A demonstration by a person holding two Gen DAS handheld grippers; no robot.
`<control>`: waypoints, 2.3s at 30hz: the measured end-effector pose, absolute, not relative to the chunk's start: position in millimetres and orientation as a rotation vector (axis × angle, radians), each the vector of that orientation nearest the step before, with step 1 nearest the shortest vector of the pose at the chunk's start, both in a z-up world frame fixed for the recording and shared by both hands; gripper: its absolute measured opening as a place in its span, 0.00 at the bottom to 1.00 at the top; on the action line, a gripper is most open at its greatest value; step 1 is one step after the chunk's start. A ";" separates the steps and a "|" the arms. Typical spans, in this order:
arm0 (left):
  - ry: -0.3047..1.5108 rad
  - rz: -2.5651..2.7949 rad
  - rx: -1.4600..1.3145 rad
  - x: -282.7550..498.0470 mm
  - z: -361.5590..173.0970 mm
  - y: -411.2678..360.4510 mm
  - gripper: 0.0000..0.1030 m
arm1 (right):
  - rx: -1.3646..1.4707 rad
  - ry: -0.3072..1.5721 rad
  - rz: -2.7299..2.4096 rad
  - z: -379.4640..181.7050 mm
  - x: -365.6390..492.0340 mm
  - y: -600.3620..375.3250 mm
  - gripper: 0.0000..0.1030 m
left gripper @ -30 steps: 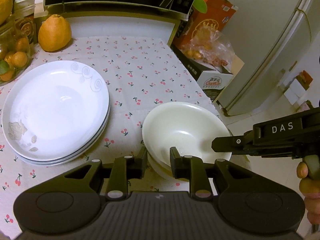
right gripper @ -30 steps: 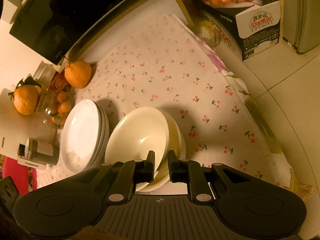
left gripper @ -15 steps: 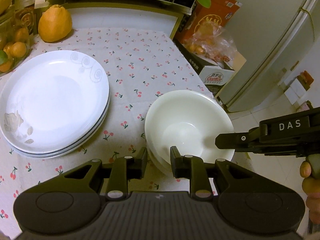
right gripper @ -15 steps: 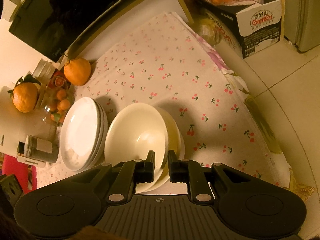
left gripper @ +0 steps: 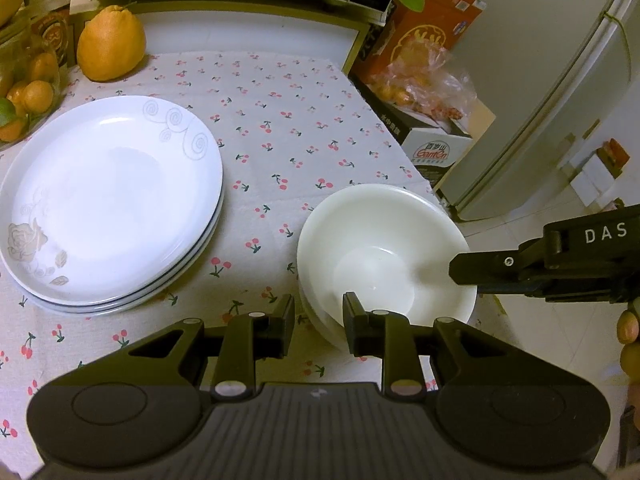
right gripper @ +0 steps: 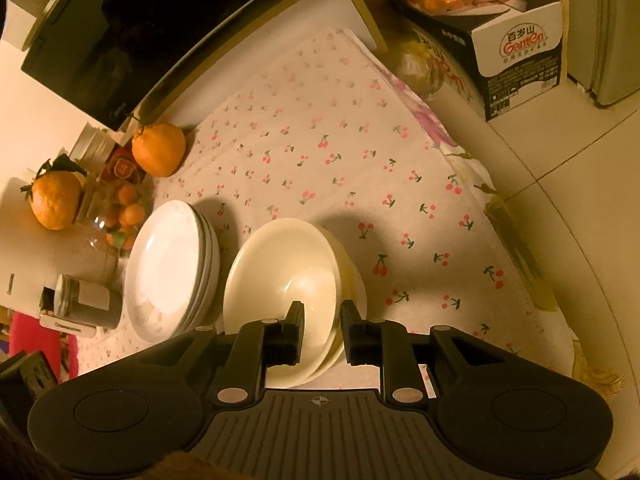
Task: Organize plates and bowls
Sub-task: 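Open both grippers and reposition them on the bowl stack rim, then close both grippers on the rim of the stacked bowls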
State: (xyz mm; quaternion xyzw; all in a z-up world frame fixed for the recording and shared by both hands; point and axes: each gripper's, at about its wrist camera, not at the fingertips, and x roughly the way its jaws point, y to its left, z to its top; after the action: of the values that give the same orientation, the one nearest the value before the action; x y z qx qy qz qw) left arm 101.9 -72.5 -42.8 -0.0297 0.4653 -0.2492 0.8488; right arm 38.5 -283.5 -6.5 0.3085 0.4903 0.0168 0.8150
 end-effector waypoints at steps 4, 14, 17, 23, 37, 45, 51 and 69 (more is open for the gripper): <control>0.960 -0.531 -0.044 100.6 -42.2 -72.2 0.29 | 0.649 1.033 0.022 -4.1 36.5 -286.2 0.29; 0.803 -0.658 0.110 83.0 -39.8 -70.0 0.70 | 0.583 0.936 0.064 -4.1 33.1 -286.0 0.60; 0.733 -0.718 0.171 74.0 -40.2 -69.5 0.81 | 0.523 0.896 0.070 -7.6 31.2 -281.3 0.69; 0.719 -0.781 0.201 67.0 -49.5 -70.3 0.95 | 0.449 0.844 0.100 -18.5 26.8 -274.1 0.75; 0.715 -0.810 0.273 66.5 -67.7 -87.5 0.95 | 0.504 0.823 0.079 -35.5 38.5 -269.0 0.76; 0.709 -0.820 0.304 66.9 -71.1 -93.9 0.89 | 0.503 0.856 0.070 -42.4 45.8 -264.9 0.76; 0.705 -0.818 0.316 66.8 -70.6 -93.6 0.85 | 0.513 0.875 0.071 -45.5 48.4 -264.8 0.75; 0.689 -0.822 0.344 68.4 -67.5 -94.8 0.77 | 0.495 0.840 0.062 -40.2 48.6 -265.4 0.41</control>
State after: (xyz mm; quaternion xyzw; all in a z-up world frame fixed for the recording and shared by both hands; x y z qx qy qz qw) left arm 68.4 -94.8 -67.5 0.1632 0.3268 -0.3894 0.8455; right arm 48.6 -265.4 -40.2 0.2380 0.4033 0.0299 0.8831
